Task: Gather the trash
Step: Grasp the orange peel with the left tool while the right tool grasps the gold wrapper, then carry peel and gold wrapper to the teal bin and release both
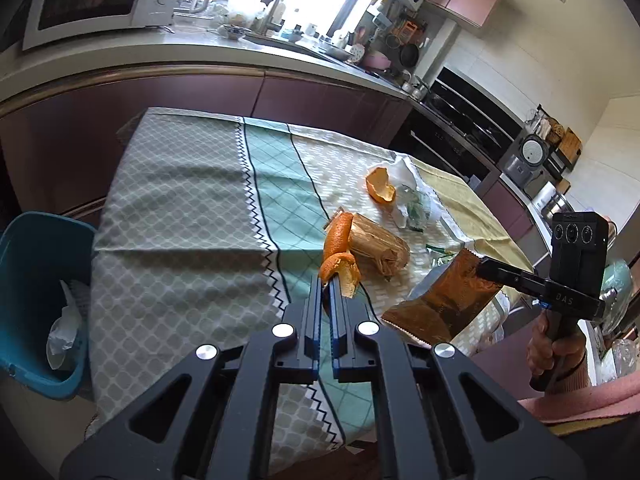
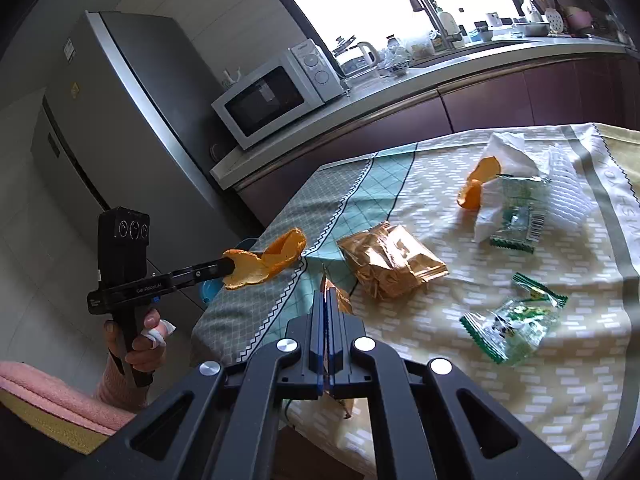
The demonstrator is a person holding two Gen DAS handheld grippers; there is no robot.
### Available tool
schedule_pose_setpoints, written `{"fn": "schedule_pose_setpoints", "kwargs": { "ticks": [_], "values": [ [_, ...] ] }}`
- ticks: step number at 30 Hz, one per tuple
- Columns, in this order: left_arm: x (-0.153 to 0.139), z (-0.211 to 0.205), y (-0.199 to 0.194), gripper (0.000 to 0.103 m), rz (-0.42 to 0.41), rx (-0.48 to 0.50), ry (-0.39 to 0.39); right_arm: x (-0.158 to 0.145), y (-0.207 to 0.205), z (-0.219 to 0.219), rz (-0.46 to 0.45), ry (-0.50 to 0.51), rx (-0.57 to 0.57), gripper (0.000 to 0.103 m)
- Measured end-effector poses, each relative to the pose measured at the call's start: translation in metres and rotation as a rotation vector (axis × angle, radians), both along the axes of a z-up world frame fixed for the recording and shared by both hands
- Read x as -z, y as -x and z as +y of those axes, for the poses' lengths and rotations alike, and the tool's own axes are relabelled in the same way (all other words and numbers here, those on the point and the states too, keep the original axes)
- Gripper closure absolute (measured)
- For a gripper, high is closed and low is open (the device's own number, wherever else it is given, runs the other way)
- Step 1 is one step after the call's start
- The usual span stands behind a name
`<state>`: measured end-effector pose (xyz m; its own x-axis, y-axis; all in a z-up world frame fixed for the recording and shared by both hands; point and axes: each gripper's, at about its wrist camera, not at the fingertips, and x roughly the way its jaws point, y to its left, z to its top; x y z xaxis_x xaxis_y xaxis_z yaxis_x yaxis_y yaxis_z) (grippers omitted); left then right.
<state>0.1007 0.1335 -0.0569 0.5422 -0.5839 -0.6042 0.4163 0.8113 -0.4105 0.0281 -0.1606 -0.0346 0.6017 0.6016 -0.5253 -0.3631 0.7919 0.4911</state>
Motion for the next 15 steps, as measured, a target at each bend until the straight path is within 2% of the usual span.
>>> {"fn": "schedule_pose_setpoints", "kwargs": {
  "ticks": [15],
  "values": [
    [-0.011,0.105,0.019,0.099,-0.038,-0.244,0.041,-0.025,-0.031,0.052,-0.061,0.013,-0.111,0.102]
  ]
}}
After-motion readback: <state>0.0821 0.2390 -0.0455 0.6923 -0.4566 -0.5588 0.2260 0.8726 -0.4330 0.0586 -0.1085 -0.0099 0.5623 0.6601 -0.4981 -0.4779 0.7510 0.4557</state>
